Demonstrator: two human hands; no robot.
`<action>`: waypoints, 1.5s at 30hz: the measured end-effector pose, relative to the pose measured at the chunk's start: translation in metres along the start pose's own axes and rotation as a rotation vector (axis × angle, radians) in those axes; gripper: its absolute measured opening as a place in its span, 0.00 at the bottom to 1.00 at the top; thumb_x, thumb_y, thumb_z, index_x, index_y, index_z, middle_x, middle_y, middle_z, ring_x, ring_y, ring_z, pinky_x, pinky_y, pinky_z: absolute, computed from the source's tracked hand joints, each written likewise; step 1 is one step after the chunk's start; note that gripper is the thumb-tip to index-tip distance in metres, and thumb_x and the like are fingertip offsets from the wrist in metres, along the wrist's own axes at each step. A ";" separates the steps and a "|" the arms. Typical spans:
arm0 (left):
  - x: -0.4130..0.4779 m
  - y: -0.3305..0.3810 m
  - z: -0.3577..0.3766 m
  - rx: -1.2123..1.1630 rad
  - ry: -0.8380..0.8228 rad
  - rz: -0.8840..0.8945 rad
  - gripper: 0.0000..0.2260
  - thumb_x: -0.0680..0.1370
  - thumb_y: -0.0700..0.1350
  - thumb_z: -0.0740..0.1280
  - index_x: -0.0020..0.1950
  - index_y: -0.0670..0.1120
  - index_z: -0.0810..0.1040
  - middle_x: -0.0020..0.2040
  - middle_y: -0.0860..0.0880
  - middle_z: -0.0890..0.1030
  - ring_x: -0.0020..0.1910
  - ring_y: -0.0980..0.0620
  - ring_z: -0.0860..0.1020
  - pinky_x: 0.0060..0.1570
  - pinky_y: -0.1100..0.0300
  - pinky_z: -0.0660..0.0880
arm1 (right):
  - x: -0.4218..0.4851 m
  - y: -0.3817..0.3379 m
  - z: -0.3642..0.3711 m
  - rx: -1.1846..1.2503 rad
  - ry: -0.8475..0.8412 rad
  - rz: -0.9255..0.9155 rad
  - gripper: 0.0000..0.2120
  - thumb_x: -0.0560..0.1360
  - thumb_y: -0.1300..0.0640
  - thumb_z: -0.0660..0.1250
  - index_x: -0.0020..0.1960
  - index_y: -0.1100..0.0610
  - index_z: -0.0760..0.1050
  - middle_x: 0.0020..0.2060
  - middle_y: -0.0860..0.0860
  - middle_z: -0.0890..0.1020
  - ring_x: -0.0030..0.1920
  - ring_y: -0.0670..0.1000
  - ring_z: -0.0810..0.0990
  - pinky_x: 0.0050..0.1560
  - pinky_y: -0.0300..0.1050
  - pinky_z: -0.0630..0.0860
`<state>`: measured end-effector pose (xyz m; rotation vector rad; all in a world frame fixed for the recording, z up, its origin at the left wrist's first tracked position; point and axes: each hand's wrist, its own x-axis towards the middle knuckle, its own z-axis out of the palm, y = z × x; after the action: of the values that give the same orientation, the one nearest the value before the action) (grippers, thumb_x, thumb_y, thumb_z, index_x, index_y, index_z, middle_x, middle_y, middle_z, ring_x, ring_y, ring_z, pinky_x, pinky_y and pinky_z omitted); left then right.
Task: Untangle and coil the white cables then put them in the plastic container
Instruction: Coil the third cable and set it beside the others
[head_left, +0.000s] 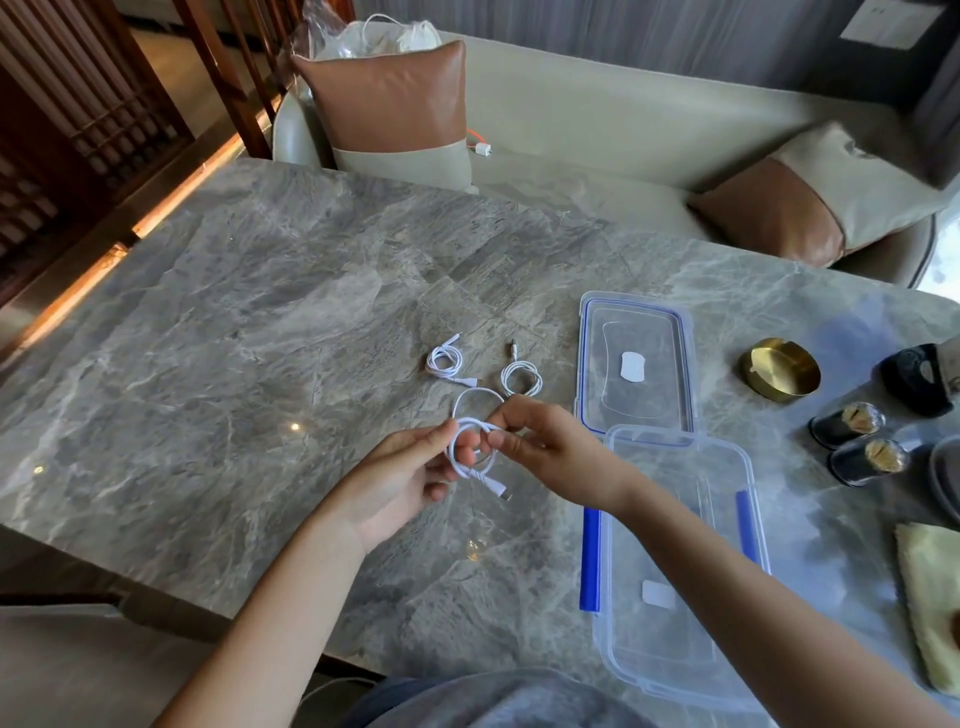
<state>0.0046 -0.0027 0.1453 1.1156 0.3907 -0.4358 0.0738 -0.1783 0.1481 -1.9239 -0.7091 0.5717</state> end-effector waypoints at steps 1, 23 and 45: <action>0.001 -0.001 0.001 -0.084 0.003 -0.018 0.10 0.67 0.54 0.70 0.35 0.48 0.83 0.31 0.54 0.79 0.28 0.58 0.70 0.26 0.67 0.65 | 0.000 -0.003 -0.001 0.022 -0.015 -0.005 0.07 0.78 0.60 0.63 0.46 0.61 0.78 0.41 0.52 0.78 0.43 0.49 0.76 0.46 0.39 0.71; 0.004 -0.010 -0.013 0.012 -0.285 -0.010 0.22 0.63 0.61 0.75 0.46 0.45 0.84 0.39 0.50 0.84 0.37 0.58 0.78 0.35 0.65 0.68 | -0.006 0.009 -0.002 0.105 -0.123 0.022 0.11 0.78 0.59 0.62 0.42 0.65 0.76 0.32 0.54 0.75 0.34 0.46 0.71 0.35 0.38 0.70; 0.026 -0.021 0.021 -0.224 0.078 0.237 0.08 0.71 0.47 0.65 0.38 0.49 0.84 0.39 0.52 0.85 0.34 0.61 0.78 0.30 0.70 0.69 | -0.014 0.024 0.012 0.728 0.211 0.169 0.10 0.73 0.51 0.65 0.42 0.56 0.82 0.34 0.51 0.76 0.39 0.47 0.72 0.51 0.46 0.68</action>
<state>0.0172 -0.0336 0.1243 0.9485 0.3607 -0.1366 0.0614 -0.1887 0.1220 -1.3325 -0.1565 0.6134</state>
